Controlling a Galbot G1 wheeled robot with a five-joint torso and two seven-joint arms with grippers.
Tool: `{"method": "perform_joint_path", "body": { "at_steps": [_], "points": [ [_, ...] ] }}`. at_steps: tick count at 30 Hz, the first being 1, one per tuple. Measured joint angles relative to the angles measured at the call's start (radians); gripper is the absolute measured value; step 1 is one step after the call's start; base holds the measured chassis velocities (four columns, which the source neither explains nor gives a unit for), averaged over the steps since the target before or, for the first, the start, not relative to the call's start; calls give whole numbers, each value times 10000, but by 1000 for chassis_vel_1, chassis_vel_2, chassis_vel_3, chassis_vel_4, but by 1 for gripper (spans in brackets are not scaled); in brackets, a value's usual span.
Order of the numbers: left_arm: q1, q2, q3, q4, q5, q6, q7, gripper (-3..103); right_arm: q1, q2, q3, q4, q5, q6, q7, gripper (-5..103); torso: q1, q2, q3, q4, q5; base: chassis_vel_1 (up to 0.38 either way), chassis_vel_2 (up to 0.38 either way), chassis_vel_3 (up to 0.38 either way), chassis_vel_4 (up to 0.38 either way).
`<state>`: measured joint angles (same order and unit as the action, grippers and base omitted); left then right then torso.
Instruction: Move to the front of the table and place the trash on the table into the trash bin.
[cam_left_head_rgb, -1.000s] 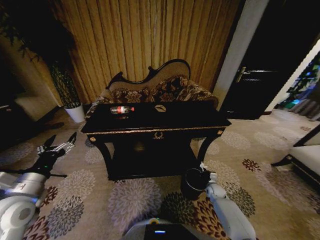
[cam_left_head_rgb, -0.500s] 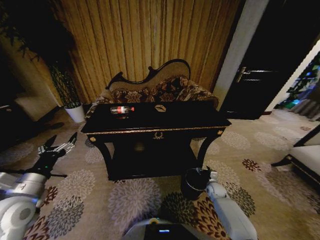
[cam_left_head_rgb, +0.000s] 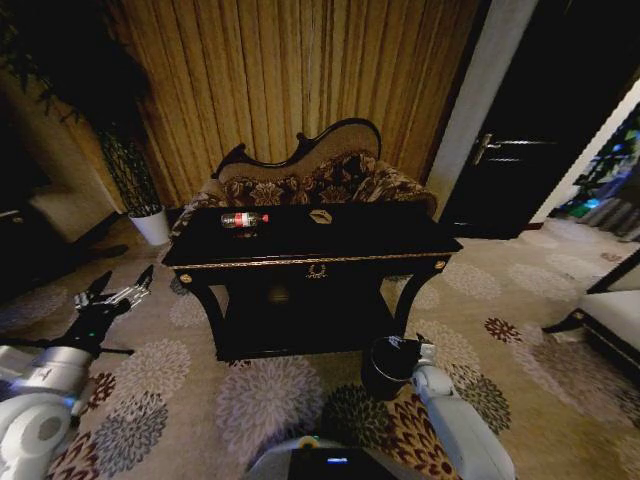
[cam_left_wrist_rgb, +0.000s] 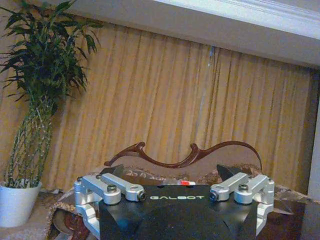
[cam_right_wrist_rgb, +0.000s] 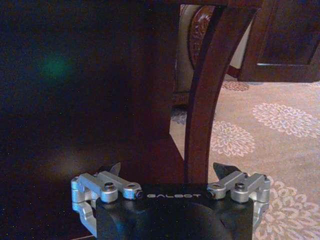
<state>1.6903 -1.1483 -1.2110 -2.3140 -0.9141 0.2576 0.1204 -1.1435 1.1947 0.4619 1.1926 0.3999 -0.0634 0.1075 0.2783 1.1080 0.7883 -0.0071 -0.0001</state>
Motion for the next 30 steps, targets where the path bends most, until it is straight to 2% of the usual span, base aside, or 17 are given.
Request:
{"method": "perform_joint_path", "body": {
  "at_steps": [13,17,23,25,27,30],
  "points": [
    [-26,62,-12,23,-14,-27,-1,100,-163,-110,168,574,198,-199,212,100,0,0,0,-1,1,0,0,0,0],
    [-24,61,-15,22,-17,-81,-4,100,-505,-352,544,2104,924,-424,226,100,0,0,0,-1,0,0,0,0,0],
    [-21,51,-15,2,-11,-123,-9,100,-795,-602,851,3848,1002,-416,238,100,0,0,0,1,0,0,0,0,0],
    [-19,52,-53,1,-10,-126,-23,100,-1000,-858,901,5064,1217,-422,272,100,0,0,0,0,0,0,0,0,0],
    [-18,54,-58,4,-10,-128,-23,100,-1043,-922,902,5327,1268,-451,294,100,0,0,0,0,0,0,0,0,0],
    [-18,56,-60,24,1,-129,-87,100,-1230,-1194,808,6884,1675,-1007,825,100,0,0,0,0,0,0,0,0,0]
  ]
}}
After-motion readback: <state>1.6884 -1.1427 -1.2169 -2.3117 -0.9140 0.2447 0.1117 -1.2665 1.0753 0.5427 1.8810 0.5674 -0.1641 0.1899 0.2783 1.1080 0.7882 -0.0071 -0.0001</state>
